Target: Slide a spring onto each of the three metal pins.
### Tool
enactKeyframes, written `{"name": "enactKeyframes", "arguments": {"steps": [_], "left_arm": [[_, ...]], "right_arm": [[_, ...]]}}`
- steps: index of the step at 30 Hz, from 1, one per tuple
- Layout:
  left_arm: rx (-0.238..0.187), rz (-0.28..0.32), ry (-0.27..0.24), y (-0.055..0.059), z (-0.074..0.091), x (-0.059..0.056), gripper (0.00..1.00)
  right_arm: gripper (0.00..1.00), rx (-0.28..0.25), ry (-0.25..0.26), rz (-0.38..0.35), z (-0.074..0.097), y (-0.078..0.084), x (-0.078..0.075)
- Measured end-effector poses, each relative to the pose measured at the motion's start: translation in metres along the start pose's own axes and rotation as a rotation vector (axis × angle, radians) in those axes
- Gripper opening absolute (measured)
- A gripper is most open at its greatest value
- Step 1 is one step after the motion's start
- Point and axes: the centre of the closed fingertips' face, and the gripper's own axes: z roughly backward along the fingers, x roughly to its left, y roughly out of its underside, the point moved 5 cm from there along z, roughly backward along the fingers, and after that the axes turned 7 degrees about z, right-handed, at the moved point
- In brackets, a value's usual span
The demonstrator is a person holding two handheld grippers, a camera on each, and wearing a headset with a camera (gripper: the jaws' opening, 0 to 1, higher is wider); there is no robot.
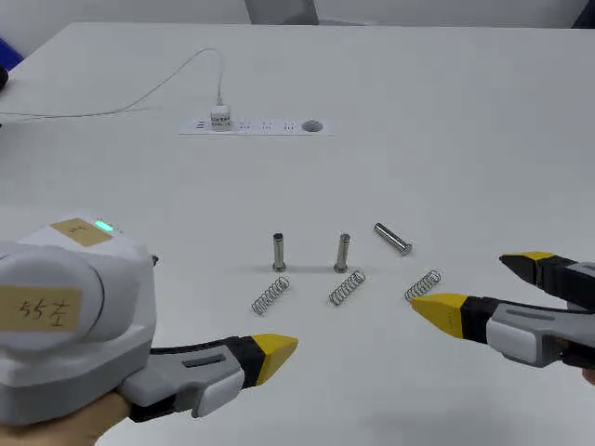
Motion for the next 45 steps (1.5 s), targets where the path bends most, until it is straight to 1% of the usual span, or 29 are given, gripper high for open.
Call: {"name": "enactKeyframes", "arguments": {"steps": [3,6,9,14,18,23,26,29,32,35,37,45], "left_arm": [[-0.001,0.002,0.002,0.000,-0.001,0.000,0.95],[0.000,0.006,0.003,0.001,-0.001,-0.001,0.94],[0.003,0.004,0.004,0.001,-0.001,-0.001,0.94],[0.001,-0.003,0.010,0.002,-0.003,-0.002,0.93],[0.007,0.001,0.009,0.005,-0.005,0.000,0.93],[0.011,0.012,0.009,0.007,-0.006,0.001,0.93],[0.003,0.027,0.017,0.008,-0.008,0.001,0.92],[0.006,0.026,0.018,0.008,-0.009,0.001,0.91],[0.013,0.034,0.028,0.009,-0.011,-0.001,0.91],[0.012,0.035,0.030,0.009,-0.012,-0.001,0.91],[0.011,0.035,0.029,0.009,-0.013,0.000,0.91],[0.016,0.035,0.025,0.009,-0.019,0.002,0.90]], "right_arm": [[0.68,0.004,0.000,0.005,-0.006,-0.002,-0.004],[0.64,0.003,-0.011,0.001,-0.013,-0.005,-0.008],[0.61,0.016,-0.015,0.016,-0.020,-0.007,-0.011],[0.58,0.025,-0.013,0.030,-0.031,-0.012,-0.018],[0.55,0.045,-0.014,0.040,-0.041,-0.013,-0.023],[0.52,0.053,-0.022,0.027,-0.054,-0.015,-0.031],[0.51,0.062,-0.031,0.019,-0.064,-0.016,-0.036],[0.49,0.065,-0.039,0.026,-0.072,-0.017,-0.039],[0.47,0.078,-0.053,0.022,-0.082,-0.017,-0.041],[0.45,0.090,-0.057,0.044,-0.090,-0.016,-0.043],[0.44,0.093,-0.069,0.048,-0.096,-0.017,-0.043],[0.37,0.109,-0.074,0.071,-0.120,-0.014,-0.050]]}}
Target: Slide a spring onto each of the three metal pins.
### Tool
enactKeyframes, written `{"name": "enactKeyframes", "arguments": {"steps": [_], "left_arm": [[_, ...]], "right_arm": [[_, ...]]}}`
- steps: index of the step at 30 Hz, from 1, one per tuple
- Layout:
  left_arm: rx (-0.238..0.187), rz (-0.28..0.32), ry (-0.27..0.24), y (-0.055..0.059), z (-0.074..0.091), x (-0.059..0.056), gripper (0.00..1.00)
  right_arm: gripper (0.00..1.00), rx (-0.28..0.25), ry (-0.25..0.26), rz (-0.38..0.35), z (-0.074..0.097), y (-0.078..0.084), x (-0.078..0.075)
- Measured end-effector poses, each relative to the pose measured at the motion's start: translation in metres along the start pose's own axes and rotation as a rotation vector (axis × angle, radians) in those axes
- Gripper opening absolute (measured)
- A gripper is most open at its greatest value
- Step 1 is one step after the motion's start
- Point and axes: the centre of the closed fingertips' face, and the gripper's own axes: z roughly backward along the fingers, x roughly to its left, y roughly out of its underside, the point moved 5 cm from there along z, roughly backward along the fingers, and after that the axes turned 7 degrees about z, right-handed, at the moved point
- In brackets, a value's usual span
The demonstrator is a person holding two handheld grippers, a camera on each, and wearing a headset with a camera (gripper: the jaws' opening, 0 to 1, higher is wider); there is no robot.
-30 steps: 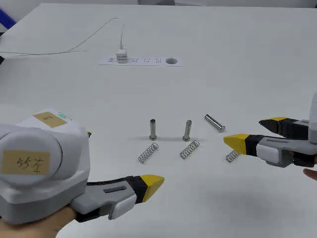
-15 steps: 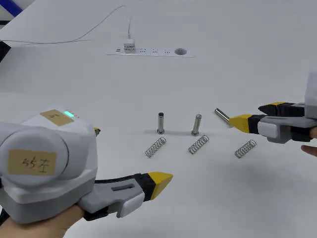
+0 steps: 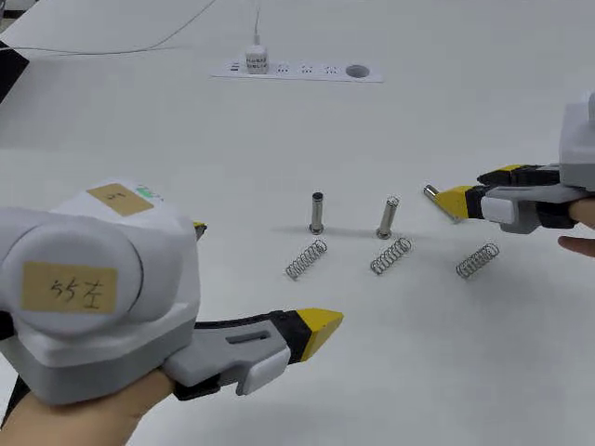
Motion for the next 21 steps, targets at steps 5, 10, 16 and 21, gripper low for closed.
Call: {"name": "enactKeyframes", "arguments": {"steps": [5,10,16,21], "left_arm": [[0.003,-0.006,0.000,0.000,-0.003,-0.001,0.90],[0.003,-0.009,0.013,0.000,-0.005,-0.003,0.89],[0.009,-0.015,0.014,0.001,-0.007,-0.003,0.89],[0.016,-0.020,0.015,0.002,-0.008,-0.003,0.88]], "right_arm": [[0.32,0.010,-0.013,0.019,-0.015,0.002,-0.003],[0.30,0.018,-0.013,0.034,-0.030,0.002,-0.008],[0.26,0.041,-0.004,0.035,-0.043,0.007,-0.011],[0.20,0.068,0.002,0.033,-0.050,0.013,-0.014]]}}
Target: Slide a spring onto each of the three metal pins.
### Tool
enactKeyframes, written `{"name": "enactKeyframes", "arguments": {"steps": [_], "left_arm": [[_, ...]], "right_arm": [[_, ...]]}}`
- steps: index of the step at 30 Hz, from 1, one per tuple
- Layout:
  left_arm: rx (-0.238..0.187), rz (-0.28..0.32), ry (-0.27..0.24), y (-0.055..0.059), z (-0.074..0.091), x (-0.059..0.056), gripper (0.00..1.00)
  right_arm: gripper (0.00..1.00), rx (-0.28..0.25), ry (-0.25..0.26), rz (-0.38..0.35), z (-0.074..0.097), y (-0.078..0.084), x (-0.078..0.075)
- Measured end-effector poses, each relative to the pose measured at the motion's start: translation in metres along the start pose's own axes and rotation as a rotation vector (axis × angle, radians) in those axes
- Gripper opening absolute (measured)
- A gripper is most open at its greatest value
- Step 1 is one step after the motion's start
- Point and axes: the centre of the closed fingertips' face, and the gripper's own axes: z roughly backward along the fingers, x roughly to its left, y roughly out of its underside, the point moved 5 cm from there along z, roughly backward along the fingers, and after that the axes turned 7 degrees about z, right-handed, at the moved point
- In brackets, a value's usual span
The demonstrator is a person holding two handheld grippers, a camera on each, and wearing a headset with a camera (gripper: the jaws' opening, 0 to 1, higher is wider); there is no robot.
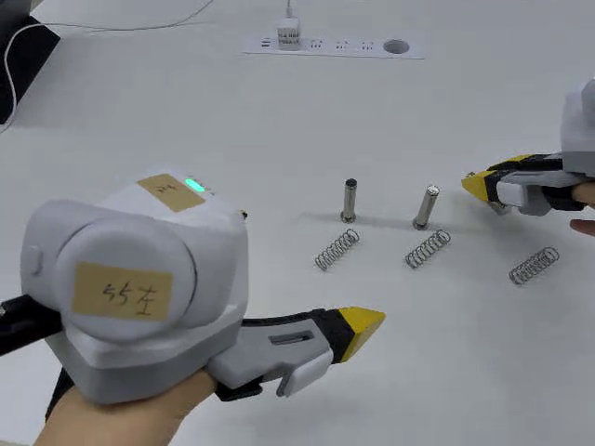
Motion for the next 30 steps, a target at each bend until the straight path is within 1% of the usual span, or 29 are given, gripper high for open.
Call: {"name": "enactKeyframes", "arguments": {"steps": [2,4,7,14,16,19,24,27,30], "left_arm": [[0.002,-0.002,0.000,0.001,0.000,0.000,0.88],[0.014,-0.006,0.000,0.004,-0.001,0.000,0.88],[0.023,-0.005,0.001,0.007,-0.001,0.000,0.88],[0.011,0.004,0.000,0.005,0.000,0.000,0.87],[0.008,0.003,0.000,0.004,0.000,0.000,0.87],[0.009,0.003,0.000,0.004,0.001,0.000,0.86],[0.011,0.002,0.001,0.005,0.002,0.000,0.85],[0.007,0.002,0.002,0.004,0.002,-0.001,0.85],[0.002,0.002,0.002,0.003,0.004,-0.001,0.85]], "right_arm": [[0.18,0.008,0.001,-0.010,-0.001,0.001,-0.001],[0.17,0.013,0.005,0.005,-0.003,0.001,-0.001],[0.15,0.011,-0.007,-0.003,-0.005,-0.001,0.000],[0.11,0.042,-0.007,0.048,-0.007,0.000,0.000],[0.10,0.061,-0.004,0.058,-0.009,0.001,0.000],[0.10,0.067,-0.009,0.065,-0.010,-0.001,0.000],[0.09,0.071,-0.012,0.054,-0.012,-0.003,-0.002],[0.09,0.076,-0.011,0.030,-0.010,-0.003,-0.003],[0.09,0.058,-0.015,0.003,-0.004,-0.006,-0.004]]}}
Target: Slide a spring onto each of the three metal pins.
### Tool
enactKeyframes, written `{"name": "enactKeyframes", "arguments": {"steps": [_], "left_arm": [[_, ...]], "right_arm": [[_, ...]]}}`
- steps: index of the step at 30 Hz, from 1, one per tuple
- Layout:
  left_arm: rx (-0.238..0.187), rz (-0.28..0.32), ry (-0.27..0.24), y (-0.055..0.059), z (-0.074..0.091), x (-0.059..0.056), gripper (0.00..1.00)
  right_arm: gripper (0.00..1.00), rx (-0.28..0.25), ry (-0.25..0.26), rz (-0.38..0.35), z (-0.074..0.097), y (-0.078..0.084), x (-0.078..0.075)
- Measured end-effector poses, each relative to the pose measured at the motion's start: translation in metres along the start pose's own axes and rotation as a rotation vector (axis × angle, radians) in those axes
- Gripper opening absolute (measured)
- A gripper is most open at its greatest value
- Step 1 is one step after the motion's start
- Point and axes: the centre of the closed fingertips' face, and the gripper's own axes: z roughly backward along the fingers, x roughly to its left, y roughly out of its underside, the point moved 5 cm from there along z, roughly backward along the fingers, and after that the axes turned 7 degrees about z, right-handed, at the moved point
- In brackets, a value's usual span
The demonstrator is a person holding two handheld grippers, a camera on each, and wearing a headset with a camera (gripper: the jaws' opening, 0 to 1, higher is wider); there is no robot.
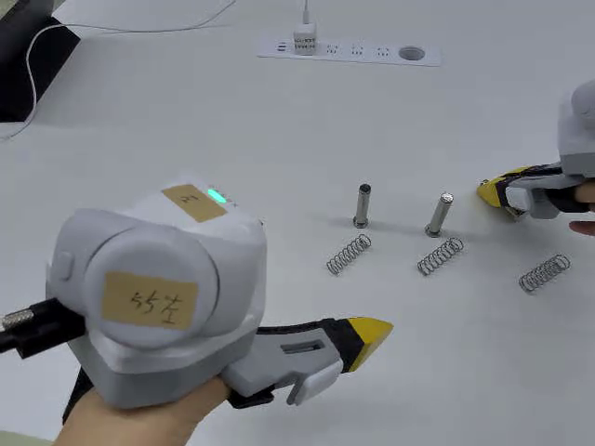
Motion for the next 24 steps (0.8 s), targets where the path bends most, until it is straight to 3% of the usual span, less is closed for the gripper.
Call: {"name": "enactKeyframes", "arguments": {"steps": [11,24], "left_arm": [[-0.022,-0.011,0.003,-0.006,0.003,-0.004,0.84],[-0.030,-0.027,0.010,-0.007,0.008,-0.009,0.83]], "right_arm": [[0.09,-0.032,0.007,0.000,0.026,-0.004,0.001],[0.08,-0.034,0.025,0.004,0.052,0.001,0.006]]}}
